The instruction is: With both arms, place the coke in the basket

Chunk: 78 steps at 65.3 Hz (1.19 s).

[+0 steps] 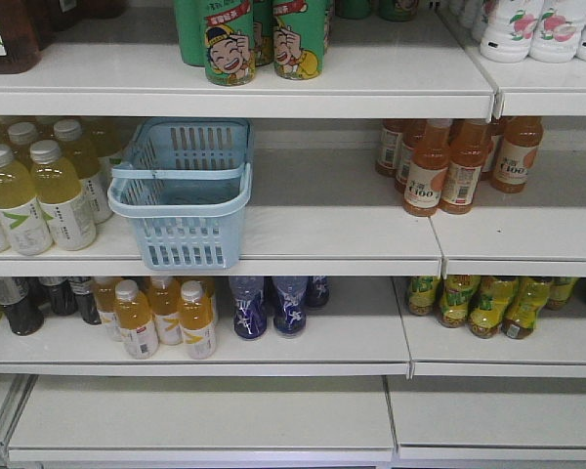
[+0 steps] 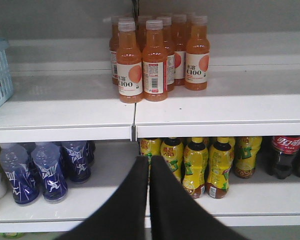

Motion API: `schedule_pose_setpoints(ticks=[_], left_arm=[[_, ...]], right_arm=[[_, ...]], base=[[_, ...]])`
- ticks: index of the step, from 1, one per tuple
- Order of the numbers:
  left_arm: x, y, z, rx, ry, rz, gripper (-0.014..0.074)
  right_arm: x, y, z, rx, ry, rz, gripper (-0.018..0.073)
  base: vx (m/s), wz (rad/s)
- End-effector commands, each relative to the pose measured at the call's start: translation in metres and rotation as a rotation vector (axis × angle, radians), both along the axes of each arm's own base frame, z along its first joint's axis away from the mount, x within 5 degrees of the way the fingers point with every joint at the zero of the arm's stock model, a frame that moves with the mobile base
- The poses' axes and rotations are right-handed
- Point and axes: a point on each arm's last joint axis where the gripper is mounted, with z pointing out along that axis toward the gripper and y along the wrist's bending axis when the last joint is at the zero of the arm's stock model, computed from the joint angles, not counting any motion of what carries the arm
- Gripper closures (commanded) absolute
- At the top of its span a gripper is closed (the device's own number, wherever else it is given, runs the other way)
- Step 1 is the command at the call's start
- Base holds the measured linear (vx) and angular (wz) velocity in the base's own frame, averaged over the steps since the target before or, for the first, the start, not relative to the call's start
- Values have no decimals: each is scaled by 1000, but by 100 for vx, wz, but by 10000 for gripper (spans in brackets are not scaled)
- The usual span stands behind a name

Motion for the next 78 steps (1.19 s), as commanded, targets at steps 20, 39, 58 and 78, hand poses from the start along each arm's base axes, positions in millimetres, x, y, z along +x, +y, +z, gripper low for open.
schedule_pose_setpoints(ticks=[20,39,58,78], left_arm=[[109,-13,-34,308,228,1,604],[182,-14,-93,596,405,26,604],[229,-17,-155,542,632,-24,575],[257,-27,-180,219,747,-104,259]], right_arm=[[0,1,4,-23,-79,9,565],[0,1,4,-23,-79,9,565],[0,1,4,-23,-79,9,565],[0,1,4,-23,-79,9,565]], base=[[0,0],[0,0],[0,0],[0,0]])
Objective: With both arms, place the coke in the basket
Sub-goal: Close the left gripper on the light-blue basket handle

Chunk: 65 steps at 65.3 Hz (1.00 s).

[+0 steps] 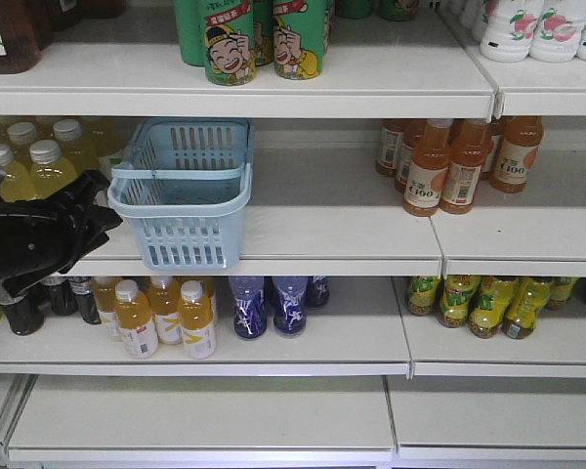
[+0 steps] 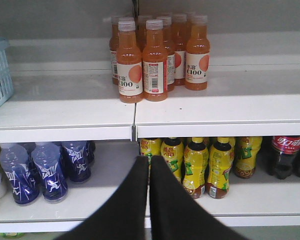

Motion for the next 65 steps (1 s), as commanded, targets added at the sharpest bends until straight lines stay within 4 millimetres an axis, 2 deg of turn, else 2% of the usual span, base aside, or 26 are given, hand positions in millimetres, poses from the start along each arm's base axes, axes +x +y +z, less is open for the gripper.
schedule_pose_setpoints(ticks=[1,7,13,23,39,65], left_arm=[[10,-8,20,-113,-60,-24,242],[22,-14,29,-155,-93,-84,133],[34,-16,39,-164,-129,-98,88],[49,-15,49,-147,-165,-72,92],[58,-7,44,-102,-147,20,93],[86,-10,29,-194,-92,45,93]], right_arm=[[0,1,4,-23,-79,9,565],[0,1,4,-23,-79,9,565],[0,1,4,-23,-79,9,565],[0,1,4,-23,-79,9,565],[0,1,4,-23,-79,9,565],[0,1,4,-23,-79,9,565]], base=[[0,0],[0,0],[0,0],[0,0],[0,0],[0,0]])
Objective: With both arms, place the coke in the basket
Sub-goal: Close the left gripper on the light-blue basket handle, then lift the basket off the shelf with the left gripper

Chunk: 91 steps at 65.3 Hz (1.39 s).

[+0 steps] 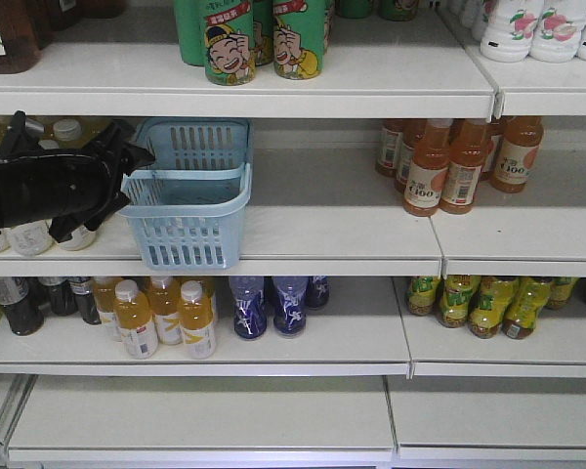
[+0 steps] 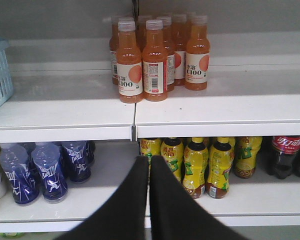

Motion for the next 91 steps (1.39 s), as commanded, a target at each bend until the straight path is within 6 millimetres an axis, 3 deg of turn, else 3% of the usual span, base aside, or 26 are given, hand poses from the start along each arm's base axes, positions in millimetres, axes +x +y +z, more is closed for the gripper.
schedule_pose_setpoints(ticks=[1,42,53,70,91], left_arm=[[6,-4,27,-114,-60,15,93],[57,-9,16,-168,-78,12,103],[59,-13,20,-178,-95,-23,229],[55,-21,22,-116,-147,-161,601],[34,-44,22,-87,-176,-547,604]], right_arm=[[0,1,4,-23,-79,9,565],[0,1,4,-23,-79,9,565],[0,1,4,-23,-79,9,565],[0,1,4,-23,-79,9,565],[0,1,4,-23,-79,9,565]], base=[[0,0],[0,0],[0,0],[0,0],[0,0]])
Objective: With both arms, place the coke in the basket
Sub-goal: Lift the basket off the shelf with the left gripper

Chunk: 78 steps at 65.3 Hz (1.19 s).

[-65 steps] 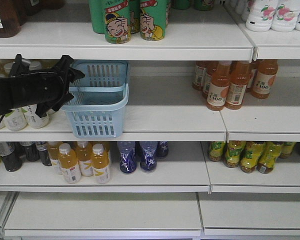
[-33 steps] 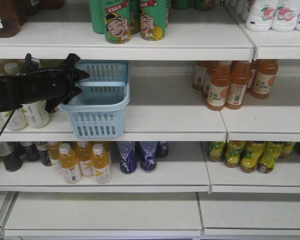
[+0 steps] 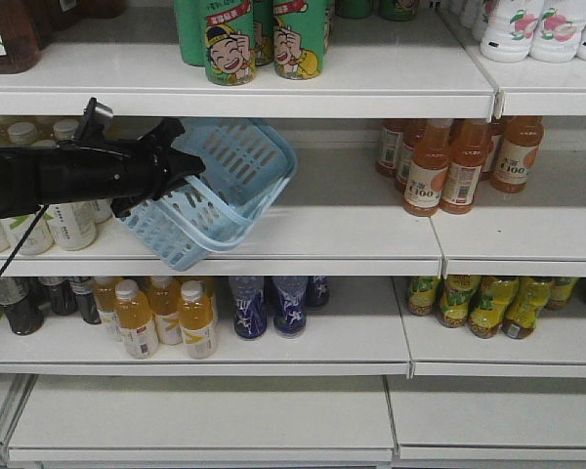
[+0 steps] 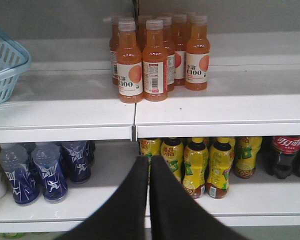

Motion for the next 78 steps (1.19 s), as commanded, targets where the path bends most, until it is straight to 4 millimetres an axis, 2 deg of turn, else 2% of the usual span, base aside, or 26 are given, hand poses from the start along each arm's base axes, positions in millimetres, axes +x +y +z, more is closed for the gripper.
schedule_pose_setpoints(ticks=[1,14,25,32,47,62,78], left_arm=[[-14,-11,37,-64,-83,-162,604],[-38,-27,42,-133,-66,-444,604],[-64,-48,53,-103,-67,-666,604],[-89,-65,67,-18,-82,-751,604],[-146,-88,102,-19,-152,-841,604],[-199,-87,144,-9,-284,-886,604],[-229,-76,184,-15,-435,-829,604]], right_arm=[[0,1,4,-23,-79,9,565],[0,1,4,-23,-79,9,565],[0,1,4,-23,-79,9,565],[0,1,4,-23,-79,9,565],[0,1,4,-23,-79,9,565],[0,1,4,-23,-79,9,565],[0,1,4,-23,-79,9,565]], base=[[0,0],[0,0],[0,0],[0,0],[0,0],[0,0],[0,0]])
